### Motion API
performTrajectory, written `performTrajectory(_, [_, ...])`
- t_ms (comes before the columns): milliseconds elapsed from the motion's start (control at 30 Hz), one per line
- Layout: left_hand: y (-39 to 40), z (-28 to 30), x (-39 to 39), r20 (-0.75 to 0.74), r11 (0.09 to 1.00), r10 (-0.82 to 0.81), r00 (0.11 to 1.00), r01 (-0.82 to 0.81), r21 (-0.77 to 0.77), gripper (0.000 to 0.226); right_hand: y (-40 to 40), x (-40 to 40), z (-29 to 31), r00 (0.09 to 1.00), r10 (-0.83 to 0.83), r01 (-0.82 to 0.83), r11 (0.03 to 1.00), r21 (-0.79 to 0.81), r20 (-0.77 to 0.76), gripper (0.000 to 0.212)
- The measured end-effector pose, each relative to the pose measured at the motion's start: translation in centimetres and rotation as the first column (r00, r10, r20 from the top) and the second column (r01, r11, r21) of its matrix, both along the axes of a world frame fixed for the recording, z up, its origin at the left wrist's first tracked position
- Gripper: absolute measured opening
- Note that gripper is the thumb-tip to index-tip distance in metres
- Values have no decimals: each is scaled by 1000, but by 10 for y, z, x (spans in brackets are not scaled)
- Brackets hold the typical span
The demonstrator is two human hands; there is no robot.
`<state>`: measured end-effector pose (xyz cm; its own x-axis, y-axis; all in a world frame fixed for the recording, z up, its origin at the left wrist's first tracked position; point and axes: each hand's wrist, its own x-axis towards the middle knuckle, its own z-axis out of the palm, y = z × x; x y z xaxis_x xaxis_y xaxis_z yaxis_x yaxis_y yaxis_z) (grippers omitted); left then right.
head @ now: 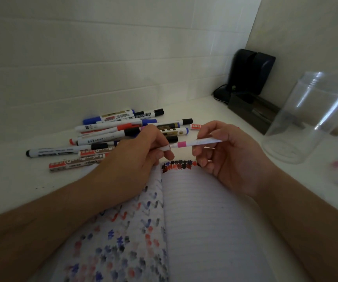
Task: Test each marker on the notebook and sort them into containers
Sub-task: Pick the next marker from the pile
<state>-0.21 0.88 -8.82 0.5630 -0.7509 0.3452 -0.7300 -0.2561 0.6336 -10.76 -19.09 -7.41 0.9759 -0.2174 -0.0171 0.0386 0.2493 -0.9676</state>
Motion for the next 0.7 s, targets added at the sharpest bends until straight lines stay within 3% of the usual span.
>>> performTrajectory(67, [0, 1, 0, -12, 1000, -1, 1000, 1, -1, 18, 1, 0, 1, 999, -48, 47, 997, -59, -6, 10])
performTrajectory(200, [1, 0, 2, -45, 999, 18, 999, -19, -31, 11, 2, -1, -1, 988, -148, 155, 951, -268, 46, 16])
performTrajectory(267, [2, 1, 5, -81, 998, 27, 996, -31, -51, 12, -3, -3, -1, 977, -189, 213, 858, -466, 99, 10])
performTrajectory(400, [3, 6, 6, -130, 999, 23, 991, -29, -45, 14, -7, -3, -3, 972, -186, 227, 565, -793, 146, 12])
performTrajectory(600, [0, 2, 3, -17, 992, 70, 997, -67, 103, 13, 0, -3, -3, 989, -139, 111, 441, -891, 54, 8])
performTrajectory(700, [-2, 4, -1, 22, 985, 84, 996, -86, 149, 9, 3, -3, -1, 990, -144, 61, 468, -882, -8, 9])
